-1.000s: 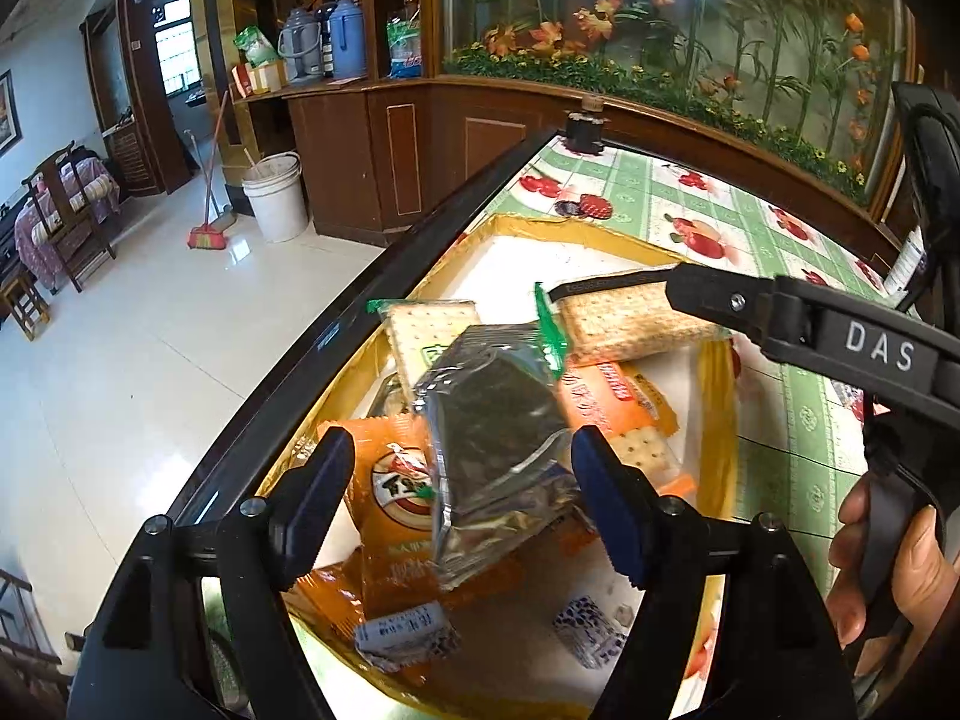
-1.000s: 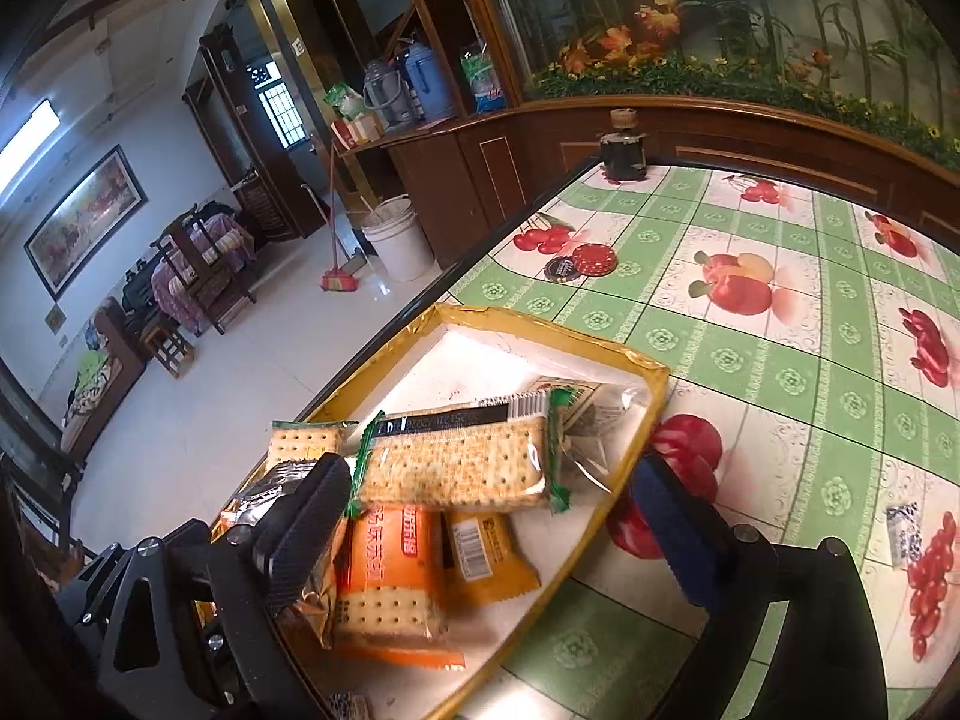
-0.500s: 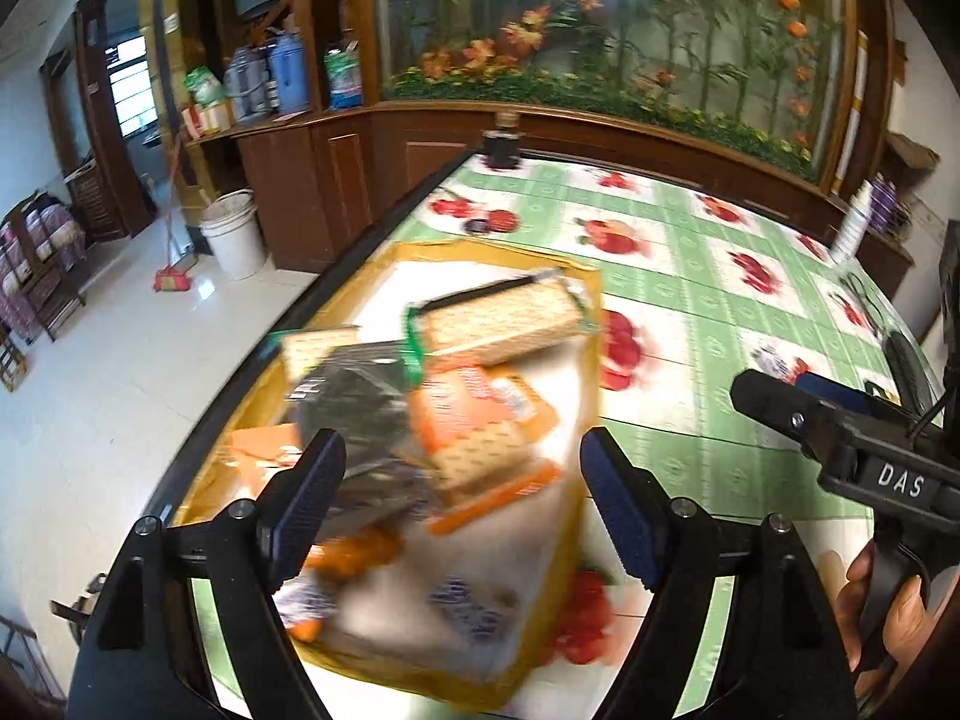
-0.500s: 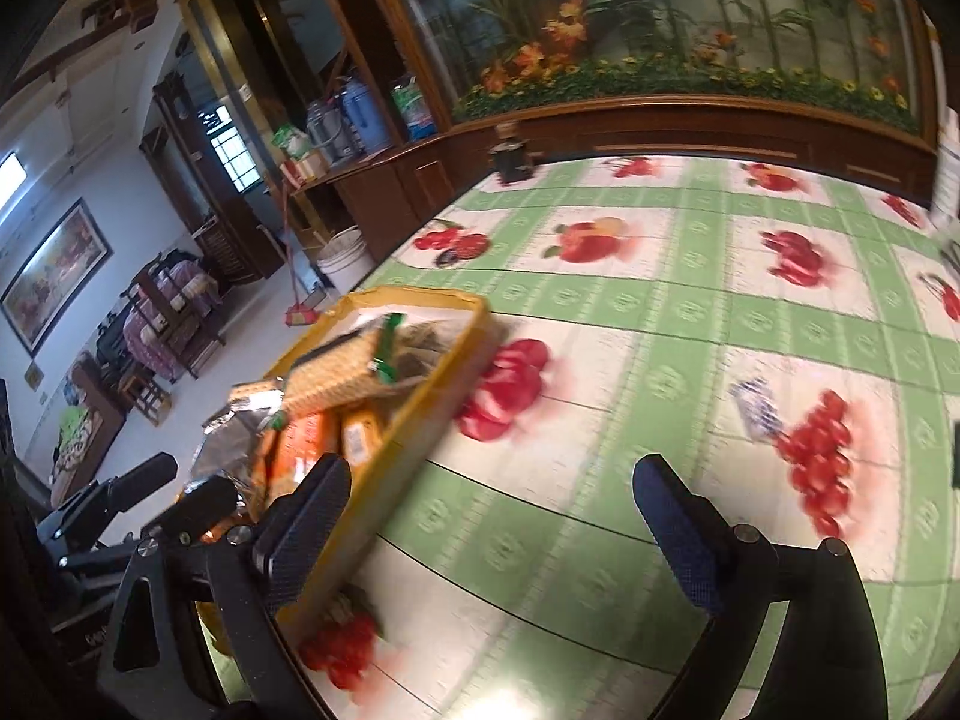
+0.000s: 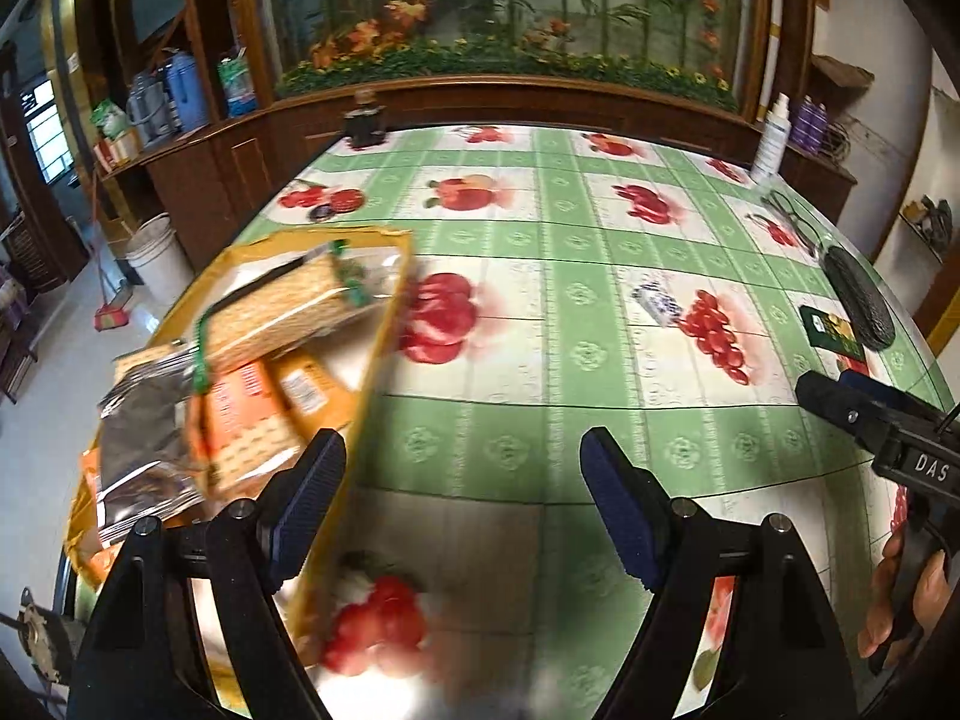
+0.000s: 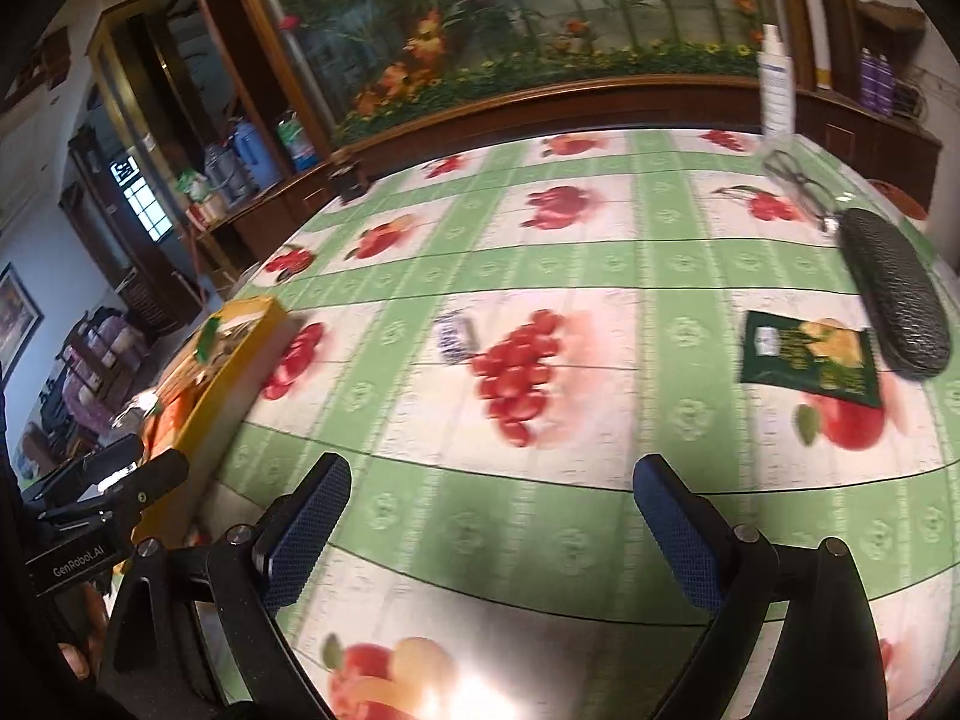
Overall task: Organize snacks
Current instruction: 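Move both tools back over the table toward the remaining snacks, then grasp white-and-blue candy with left tool while right grasps dark green cracker bag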
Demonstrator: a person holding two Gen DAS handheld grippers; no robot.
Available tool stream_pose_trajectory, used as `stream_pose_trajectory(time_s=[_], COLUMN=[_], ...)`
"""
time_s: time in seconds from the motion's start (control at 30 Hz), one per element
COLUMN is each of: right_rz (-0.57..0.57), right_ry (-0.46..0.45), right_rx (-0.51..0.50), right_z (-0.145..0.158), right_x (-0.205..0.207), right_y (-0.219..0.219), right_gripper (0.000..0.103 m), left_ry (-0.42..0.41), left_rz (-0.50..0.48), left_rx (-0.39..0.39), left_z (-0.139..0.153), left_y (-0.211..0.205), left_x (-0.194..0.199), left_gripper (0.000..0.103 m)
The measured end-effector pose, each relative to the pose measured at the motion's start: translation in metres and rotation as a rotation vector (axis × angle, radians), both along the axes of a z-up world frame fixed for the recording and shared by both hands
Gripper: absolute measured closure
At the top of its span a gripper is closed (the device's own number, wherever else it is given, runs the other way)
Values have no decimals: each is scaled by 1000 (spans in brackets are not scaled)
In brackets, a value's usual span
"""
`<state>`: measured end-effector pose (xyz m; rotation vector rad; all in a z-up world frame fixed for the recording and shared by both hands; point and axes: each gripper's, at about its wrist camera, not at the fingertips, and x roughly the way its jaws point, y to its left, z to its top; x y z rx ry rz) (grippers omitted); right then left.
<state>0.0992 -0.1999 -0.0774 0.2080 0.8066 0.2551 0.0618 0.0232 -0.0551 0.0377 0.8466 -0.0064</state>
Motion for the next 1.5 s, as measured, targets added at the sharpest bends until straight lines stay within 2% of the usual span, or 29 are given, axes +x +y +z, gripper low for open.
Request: stream_pose_trajectory(time_s=[0.4, 0.6, 1.03, 1.17, 1.37, 1.5], right_rz=[-136, -230, -385, -392, -436, -463], right_ry=[7, 43, 93, 110, 142, 171], right_rx=[-28, 14, 6, 2, -96, -201], right_z=[-1, -11, -27, -29, -34, -38], right_x=[13, 21, 45, 54, 67, 73], right_y=[-89, -118, -133, -128, -116, -113], right_gripper=[6, 5, 5, 5, 3, 2], left_ry=[76, 92, 145, 126, 121, 118], left_rz=[-86, -98, -72, -63, -56, -69], left_rx=[-81, -98, -111, -59, -41, -38], left_z=[-13, -22, -51, -52, -54, -54], left_y=[-70, -93, -112, -116, -116, -117], left_x=[57, 85, 129, 133, 140, 142], left_gripper=[22, 22, 23, 22, 19, 19])
